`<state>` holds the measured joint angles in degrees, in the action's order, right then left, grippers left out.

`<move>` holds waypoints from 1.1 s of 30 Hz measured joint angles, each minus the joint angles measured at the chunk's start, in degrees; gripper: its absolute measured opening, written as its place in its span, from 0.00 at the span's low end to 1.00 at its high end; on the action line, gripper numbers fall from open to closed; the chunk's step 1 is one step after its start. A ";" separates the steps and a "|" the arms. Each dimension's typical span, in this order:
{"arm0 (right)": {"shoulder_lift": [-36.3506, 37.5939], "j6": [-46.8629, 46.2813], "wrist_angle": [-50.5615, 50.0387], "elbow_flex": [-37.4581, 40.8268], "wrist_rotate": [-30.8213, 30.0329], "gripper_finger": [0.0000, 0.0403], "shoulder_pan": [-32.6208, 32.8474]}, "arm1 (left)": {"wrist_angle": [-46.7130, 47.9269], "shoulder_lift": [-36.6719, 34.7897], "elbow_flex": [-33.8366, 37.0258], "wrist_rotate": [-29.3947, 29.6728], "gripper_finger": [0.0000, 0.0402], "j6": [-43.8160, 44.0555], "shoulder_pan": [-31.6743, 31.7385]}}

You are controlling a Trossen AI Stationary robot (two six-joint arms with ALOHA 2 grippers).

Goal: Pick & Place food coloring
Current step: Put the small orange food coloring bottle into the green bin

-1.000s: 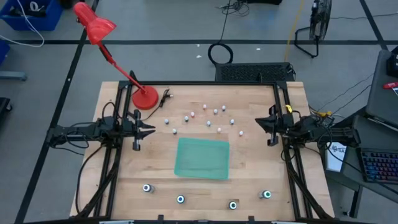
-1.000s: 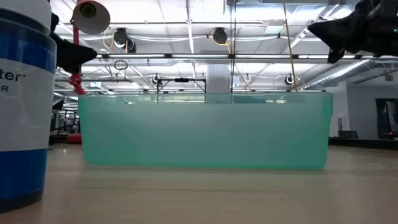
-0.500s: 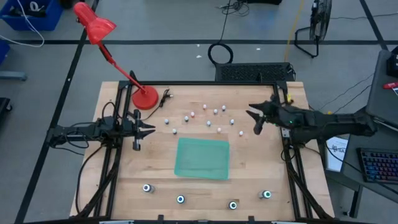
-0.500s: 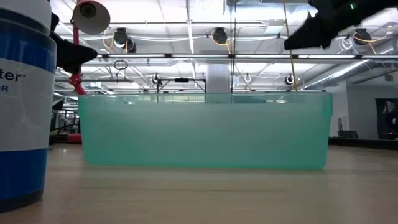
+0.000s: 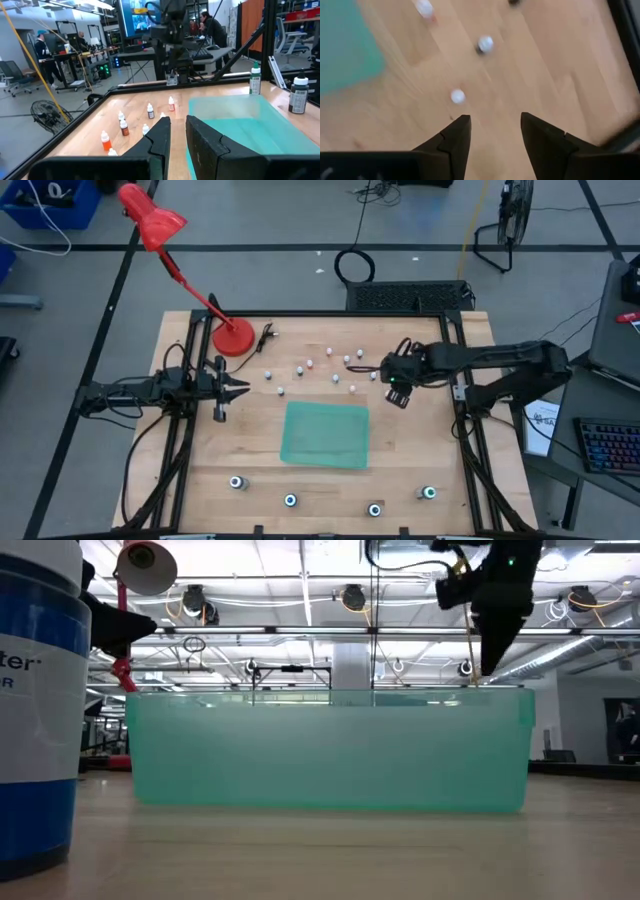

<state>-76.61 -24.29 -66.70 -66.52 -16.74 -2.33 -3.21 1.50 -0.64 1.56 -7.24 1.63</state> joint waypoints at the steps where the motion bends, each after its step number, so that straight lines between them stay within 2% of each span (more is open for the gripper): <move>1: -0.73 -0.13 0.47 0.68 0.63 0.40 -0.20 | 0.00 0.00 0.00 0.01 0.17 0.01 0.00; 17: -1.72 -0.53 20.35 14.80 10.83 0.40 -1.76 | 0.01 0.00 0.00 0.04 0.17 0.02 0.00; 33: -2.97 2.97 28.80 19.99 10.87 0.40 -3.68 | 0.01 0.00 0.00 0.04 0.17 0.00 0.00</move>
<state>-79.58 -21.32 -37.90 -46.54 -5.87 -6.01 -3.20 1.50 -0.64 1.61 -7.24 1.63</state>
